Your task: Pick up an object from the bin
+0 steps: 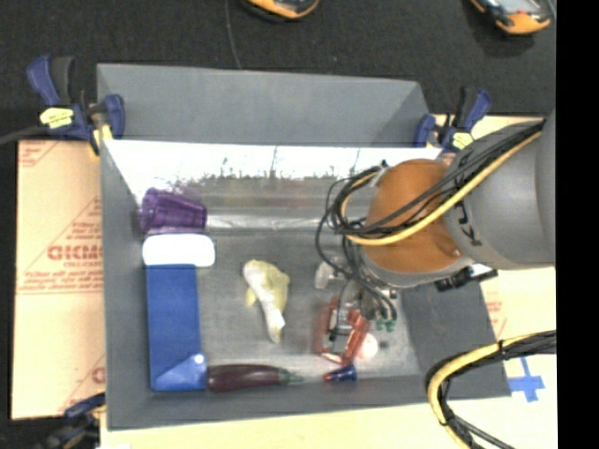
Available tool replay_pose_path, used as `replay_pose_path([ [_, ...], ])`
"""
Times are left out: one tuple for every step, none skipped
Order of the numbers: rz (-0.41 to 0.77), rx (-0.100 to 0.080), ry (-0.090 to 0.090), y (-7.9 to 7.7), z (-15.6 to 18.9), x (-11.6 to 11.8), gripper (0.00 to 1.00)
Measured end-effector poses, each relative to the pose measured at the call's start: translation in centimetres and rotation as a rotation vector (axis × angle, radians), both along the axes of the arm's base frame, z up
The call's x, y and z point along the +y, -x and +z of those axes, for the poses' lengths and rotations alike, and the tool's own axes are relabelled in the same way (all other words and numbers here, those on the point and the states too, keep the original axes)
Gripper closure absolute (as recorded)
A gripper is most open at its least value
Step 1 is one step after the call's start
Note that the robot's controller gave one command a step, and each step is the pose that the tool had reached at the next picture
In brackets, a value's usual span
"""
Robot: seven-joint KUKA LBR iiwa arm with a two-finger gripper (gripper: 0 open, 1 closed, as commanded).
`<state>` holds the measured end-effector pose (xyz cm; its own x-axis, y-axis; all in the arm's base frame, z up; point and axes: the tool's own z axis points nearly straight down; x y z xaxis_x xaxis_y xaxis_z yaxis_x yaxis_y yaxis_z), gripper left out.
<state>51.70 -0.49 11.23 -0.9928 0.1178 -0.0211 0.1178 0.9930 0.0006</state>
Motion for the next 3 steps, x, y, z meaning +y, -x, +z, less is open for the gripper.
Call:
replay_pose_path([
  [0.076,0.002,0.001,1.5,-0.5,-0.7,0.0],
  [0.173,0.001,0.003,1.0,-1.8,0.1,0.0],
  [0.384,0.0,0.008,0.6,-2.8,-0.8,0.0],
])
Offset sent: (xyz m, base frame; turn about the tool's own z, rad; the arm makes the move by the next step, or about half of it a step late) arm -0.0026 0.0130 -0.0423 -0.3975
